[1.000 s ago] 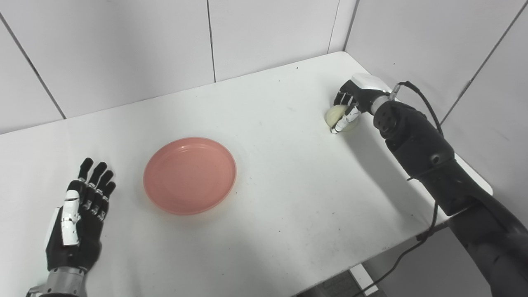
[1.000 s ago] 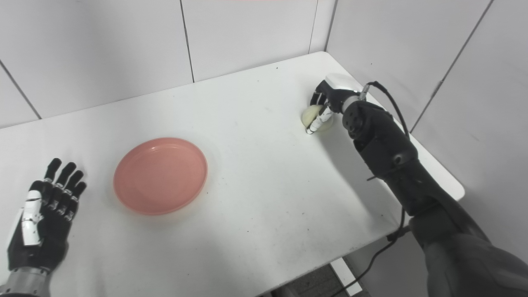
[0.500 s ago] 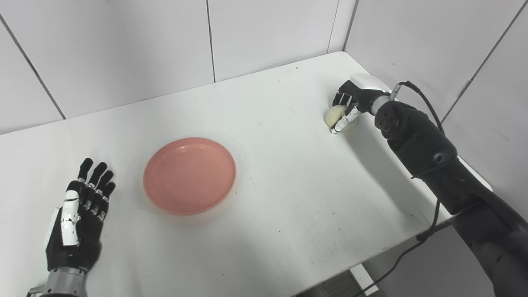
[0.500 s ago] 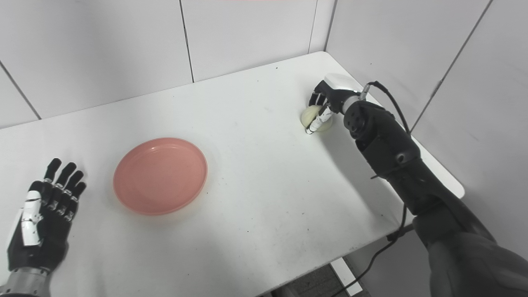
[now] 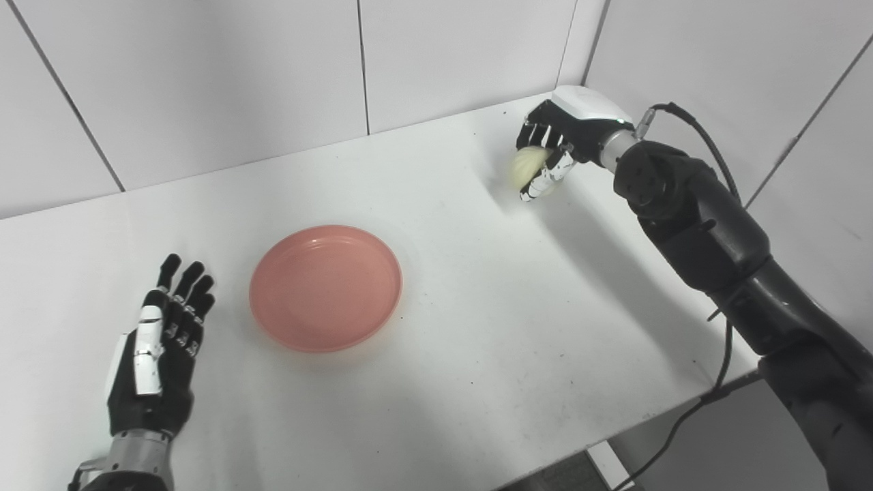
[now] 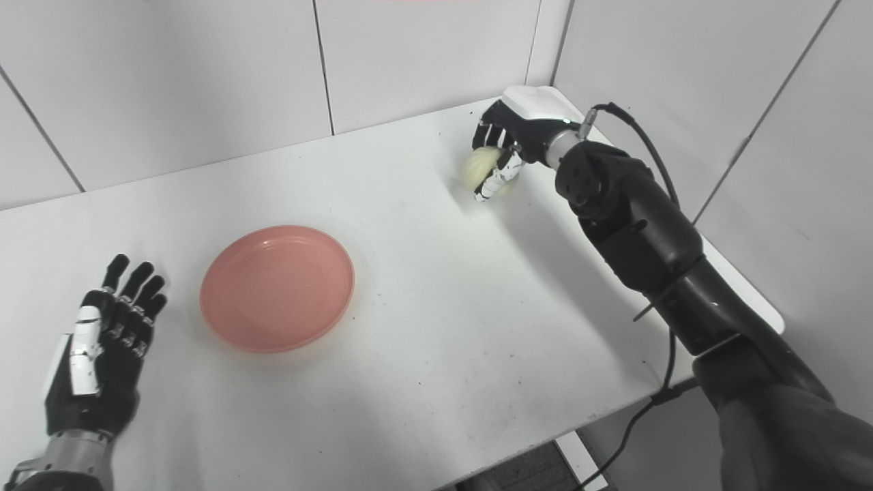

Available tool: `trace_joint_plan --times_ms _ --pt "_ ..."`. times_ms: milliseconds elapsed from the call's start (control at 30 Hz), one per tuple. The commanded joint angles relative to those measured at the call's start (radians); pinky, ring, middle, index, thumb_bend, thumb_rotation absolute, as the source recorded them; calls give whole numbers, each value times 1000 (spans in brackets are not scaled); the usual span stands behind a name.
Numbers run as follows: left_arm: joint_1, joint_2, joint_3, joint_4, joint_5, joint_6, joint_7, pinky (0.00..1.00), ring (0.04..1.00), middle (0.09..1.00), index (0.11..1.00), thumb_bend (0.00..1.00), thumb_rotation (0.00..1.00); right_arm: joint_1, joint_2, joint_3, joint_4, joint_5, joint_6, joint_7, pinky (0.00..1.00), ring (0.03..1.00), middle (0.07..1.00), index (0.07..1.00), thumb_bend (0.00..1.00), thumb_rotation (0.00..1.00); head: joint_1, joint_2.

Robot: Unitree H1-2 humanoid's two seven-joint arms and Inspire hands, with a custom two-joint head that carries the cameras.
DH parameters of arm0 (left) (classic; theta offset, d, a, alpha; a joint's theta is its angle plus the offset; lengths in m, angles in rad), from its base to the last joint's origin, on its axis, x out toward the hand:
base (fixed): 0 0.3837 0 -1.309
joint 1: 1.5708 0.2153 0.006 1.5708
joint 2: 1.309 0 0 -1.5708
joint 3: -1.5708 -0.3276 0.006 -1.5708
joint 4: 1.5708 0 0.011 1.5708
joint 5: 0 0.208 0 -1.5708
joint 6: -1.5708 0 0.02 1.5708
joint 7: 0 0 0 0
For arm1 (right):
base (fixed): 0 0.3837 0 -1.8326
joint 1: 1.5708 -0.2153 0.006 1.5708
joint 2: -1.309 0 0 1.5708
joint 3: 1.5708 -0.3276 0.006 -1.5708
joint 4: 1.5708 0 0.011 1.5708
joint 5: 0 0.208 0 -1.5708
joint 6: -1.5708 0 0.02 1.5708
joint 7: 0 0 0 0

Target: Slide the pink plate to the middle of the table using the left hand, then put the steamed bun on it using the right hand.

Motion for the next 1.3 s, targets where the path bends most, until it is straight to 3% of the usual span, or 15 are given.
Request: trace_joint_plan --times_ms 0,300,533,733,1133,1267 --pt "49 -20 -18 66 21 33 15 977 951 955 965 399 1000 -79 -10 1 -52 -16 3 7 409 466 521 490 503 120 30 -1" --pt "42 -80 -47 81 60 56 64 1000 971 964 977 366 1000 -192 61 86 -53 -1 -33 69 383 452 524 490 503 122 187 9" --pt "27 -114 -70 101 115 54 101 1000 980 975 977 363 1000 -258 156 157 -43 0 -80 79 339 408 481 489 503 121 287 22" --pt "8 -126 -85 152 152 10 113 980 978 977 984 371 1000 -292 228 212 -28 4 -109 96 325 391 466 488 502 118 327 29" --pt "0 -144 -84 163 165 4 120 962 960 963 977 388 1000 -295 347 288 -34 -30 -59 146 372 444 509 490 501 118 340 46" --pt "2 -147 -84 153 162 14 116 962 960 965 981 384 1000 -290 368 298 -2 -27 -100 135 380 454 520 490 501 117 338 53"
